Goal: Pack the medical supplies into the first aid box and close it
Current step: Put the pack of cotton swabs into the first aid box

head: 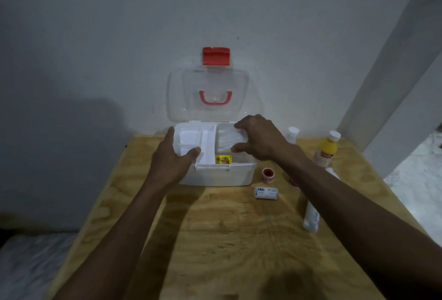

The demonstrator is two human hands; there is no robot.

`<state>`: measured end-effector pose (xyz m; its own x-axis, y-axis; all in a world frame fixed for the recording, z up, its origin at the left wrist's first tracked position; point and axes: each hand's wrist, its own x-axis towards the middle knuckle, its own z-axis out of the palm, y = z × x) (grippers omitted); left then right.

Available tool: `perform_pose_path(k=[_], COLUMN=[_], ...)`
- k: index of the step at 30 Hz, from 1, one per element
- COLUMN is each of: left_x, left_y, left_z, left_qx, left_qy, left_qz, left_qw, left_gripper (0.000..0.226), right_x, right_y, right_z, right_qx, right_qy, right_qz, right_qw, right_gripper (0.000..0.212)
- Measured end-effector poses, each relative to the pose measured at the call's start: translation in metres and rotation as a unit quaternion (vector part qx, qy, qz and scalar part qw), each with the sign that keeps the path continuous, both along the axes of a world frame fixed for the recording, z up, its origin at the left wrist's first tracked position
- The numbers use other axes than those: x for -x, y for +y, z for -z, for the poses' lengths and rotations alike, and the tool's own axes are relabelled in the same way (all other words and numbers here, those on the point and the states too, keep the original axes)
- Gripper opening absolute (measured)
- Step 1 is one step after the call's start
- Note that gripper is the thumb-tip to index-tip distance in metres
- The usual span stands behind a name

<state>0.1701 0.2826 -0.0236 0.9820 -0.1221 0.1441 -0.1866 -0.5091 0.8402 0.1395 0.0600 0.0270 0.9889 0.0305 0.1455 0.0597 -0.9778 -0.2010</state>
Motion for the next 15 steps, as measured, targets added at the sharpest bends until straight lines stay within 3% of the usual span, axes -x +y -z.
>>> perform_pose_path(k=[8, 15], left_x=[0.002, 0.002], left_y=[0.000, -0.001], left_z=[-0.001, -0.003], left_qx=[0.008, 0.007], left_qy=[-0.003, -0.002], left_qz=[0.001, -0.006], left_qw=[1.000, 1.000], left_gripper=[0.059, 0.061], right_x=[-0.010, -0.010], right_y=[0.009, 0.015], right_z=[0.007, 0.008], right_qx=[0.043, 0.008], right_qy=[0.012, 0.039], right_qz=[-0.007, -0.005], right_qw=[0.999, 0.999], right_gripper=[0.066, 0.068])
